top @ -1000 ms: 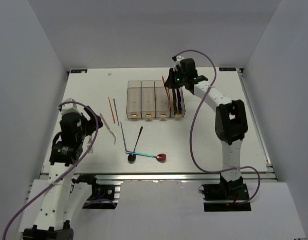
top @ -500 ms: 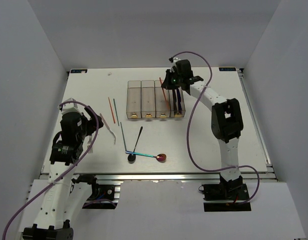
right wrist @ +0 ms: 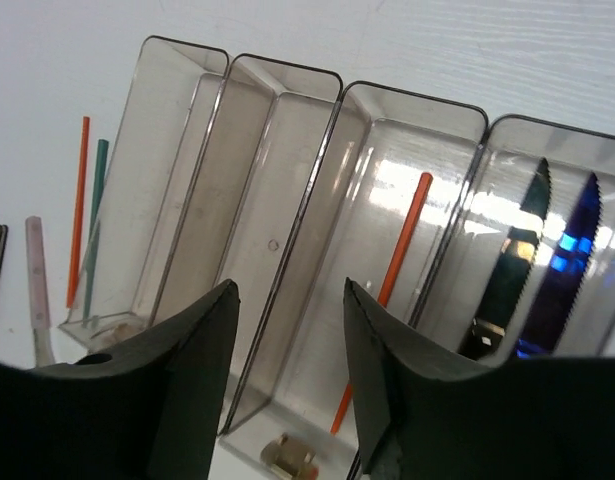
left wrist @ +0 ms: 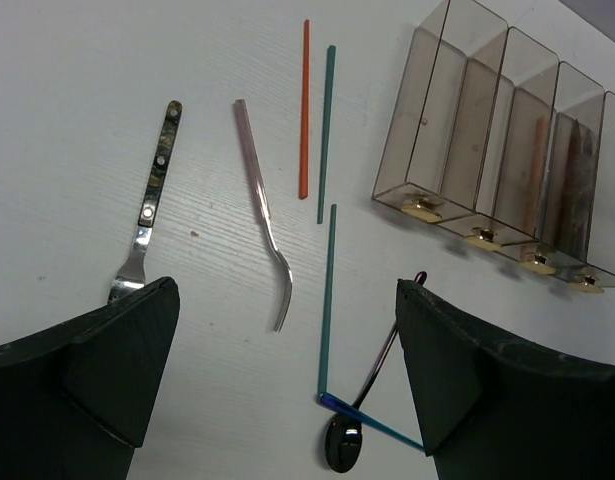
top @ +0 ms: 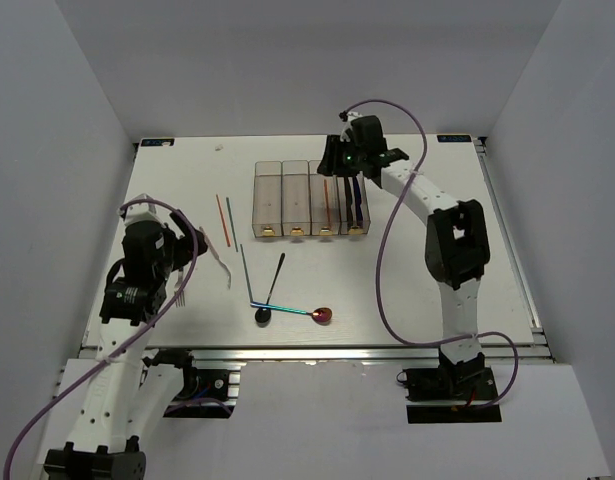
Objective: Sort the eating utensils into containers
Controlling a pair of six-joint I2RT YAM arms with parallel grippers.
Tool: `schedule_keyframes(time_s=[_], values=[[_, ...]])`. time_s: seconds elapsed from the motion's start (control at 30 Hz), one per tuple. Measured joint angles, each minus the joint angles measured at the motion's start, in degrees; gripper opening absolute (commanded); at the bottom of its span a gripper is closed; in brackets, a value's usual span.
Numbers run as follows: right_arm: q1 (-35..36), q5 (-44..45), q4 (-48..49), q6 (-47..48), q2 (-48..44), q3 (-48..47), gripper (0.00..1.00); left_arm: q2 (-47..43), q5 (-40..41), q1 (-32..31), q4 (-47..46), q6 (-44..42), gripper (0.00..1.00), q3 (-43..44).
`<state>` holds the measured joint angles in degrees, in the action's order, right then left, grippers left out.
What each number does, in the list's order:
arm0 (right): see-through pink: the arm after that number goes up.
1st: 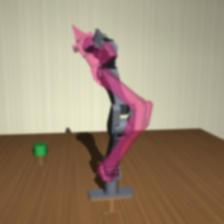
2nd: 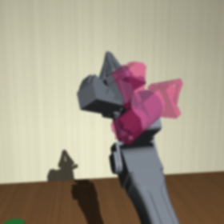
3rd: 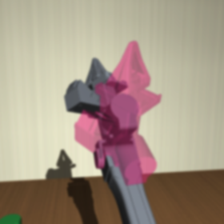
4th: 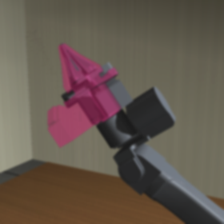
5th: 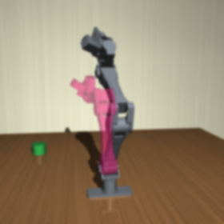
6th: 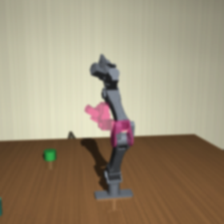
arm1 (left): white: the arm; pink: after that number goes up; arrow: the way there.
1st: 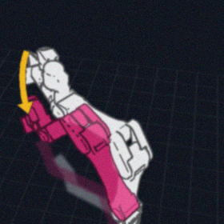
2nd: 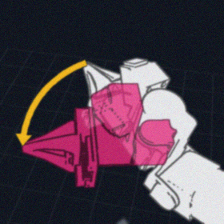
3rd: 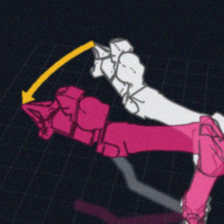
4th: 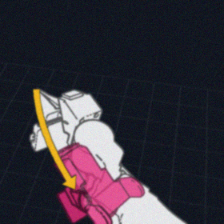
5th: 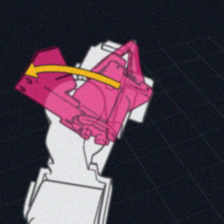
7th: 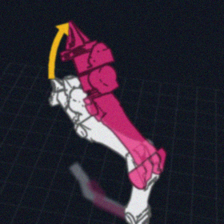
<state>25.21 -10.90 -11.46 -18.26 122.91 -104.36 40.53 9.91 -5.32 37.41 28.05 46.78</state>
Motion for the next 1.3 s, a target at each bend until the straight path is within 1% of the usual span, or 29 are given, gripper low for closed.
schedule_keyframes(time_s=[0.1,0.13,0.17,0.2,0.27,0.37,0.43,0.5,0.57,0.63,0.67,0.7,0.73,0.77,0.87,0.9,0.97,1.03,1.2,1.23,1.3], values=[[0.0,2.7,-5.3,-0.3,-5.4,-0.3,0.58,4.2,-0.9,0.0,-0.2,1.4,0.96,1.2],[0.0,3.9,-6.8,-0.7,-8.3,0.2,0.59,6.3,-1.2,-0.1,-0.4,1.9,0.96,1.3],[0.0,4.8,-7.2,-0.7,-11.7,1.7,0.63,8.6,-1.2,-0.4,-0.7,2.9,0.95,1.3],[0.0,5.8,-7.8,-1.0,-16.3,4.5,0.64,11.0,-0.8,-1.2,-0.9,4.0,0.93,1.2],[0.0,7.0,-8.1,-1.3,-26.6,11.5,0.65,18.0,1.4,-5.1,-1.7,6.7,0.91,1.3],[0.1,8.2,-9.0,-2.2,-42.2,23.3,0.68,29.9,7.0,-15.8,-1.8,11.8,0.93,2.1],[0.4,8.4,-9.4,-2.6,-50.4,30.8,0.74,37.0,10.9,-22.7,-1.3,15.3,0.91,3.2],[0.7,8.9,-10.3,-2.9,-56.3,37.4,0.74,41.1,13.1,-26.3,-1.2,18.2,0.87,3.6],[0.9,9.2,-12.4,-3.0,-60.4,42.7,0.75,42.7,15.0,-27.1,-1.2,20.4,0.82,3.4],[1.0,9.3,-14.3,-3.1,-63.1,46.5,0.75,42.6,16.6,-27.1,-1.7,22.1,0.77,2.8],[1.0,9.3,-15.2,-3.1,-64.2,47.7,0.76,42.6,17.2,-27.0,-1.9,22.6,0.71,2.6],[1.0,9.3,-15.8,-3.2,-65.0,48.6,0.76,42.6,17.6,-27.0,-2.2,23.1,0.7,2.4],[1.0,9.3,-16.2,-3.1,-65.9,49.3,0.76,42.6,17.8,-26.9,-2.5,23.3,0.68,2.3],[1.0,9.2,-16.5,-3.1,-66.6,49.7,0.76,42.7,17.7,-26.9,-2.8,23.3,0.62,2.3],[1.0,9.0,-16.8,-3.1,-67.4,49.9,0.76,43.7,17.2,-26.9,-4.2,23.1,0.54,2.3],[1.0,8.9,-16.8,-3.1,-67.4,49.9,0.76,44.5,16.9,-26.9,-4.7,23.0,0.47,2.3],[1.0,8.8,-16.8,-3.0,-67.4,50.0,0.76,45.9,16.2,-26.9,-5.3,22.8,0.43,2.3],[1.0,8.8,-16.7,-3.0,-67.4,50.5,0.76,46.8,15.6,-26.9,-5.9,22.6,0.43,1.6],[1.0,8.8,-17.1,-2.9,-67.4,51.0,0.76,46.9,14.1,-27.1,-6.6,22.6,0.39,-0.4],[1.0,8.8,-17.2,-2.8,-67.5,51.0,0.76,46.9,13.9,-27.1,-6.6,22.6,0.36,-0.8],[1.0,8.8,-17.1,-2.7,-67.6,51.0,0.76,47.0,13.4,-27.1,-6.7,22.6,0.35,-1.5]])
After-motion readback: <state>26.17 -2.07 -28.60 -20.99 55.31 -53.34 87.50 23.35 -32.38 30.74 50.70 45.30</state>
